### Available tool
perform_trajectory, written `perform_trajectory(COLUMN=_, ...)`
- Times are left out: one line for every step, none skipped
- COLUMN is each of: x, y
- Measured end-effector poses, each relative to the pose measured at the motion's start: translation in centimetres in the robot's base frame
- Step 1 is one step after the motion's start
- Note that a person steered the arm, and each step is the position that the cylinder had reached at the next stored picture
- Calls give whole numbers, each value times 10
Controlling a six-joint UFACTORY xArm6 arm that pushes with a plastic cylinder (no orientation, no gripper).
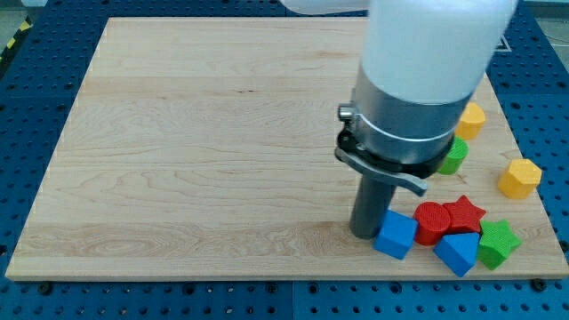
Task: Push the green circle top left to the red star
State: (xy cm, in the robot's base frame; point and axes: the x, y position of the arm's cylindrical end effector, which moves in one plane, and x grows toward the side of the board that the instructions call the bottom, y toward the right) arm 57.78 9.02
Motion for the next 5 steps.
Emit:
perform_trajectory(x=1, y=11)
perform_trajectory(x=1, y=7)
perform_trajectory(x=-26, y=-39)
perform_trajectory(x=-85, y=-52)
perform_trajectory(x=-141, y=-19)
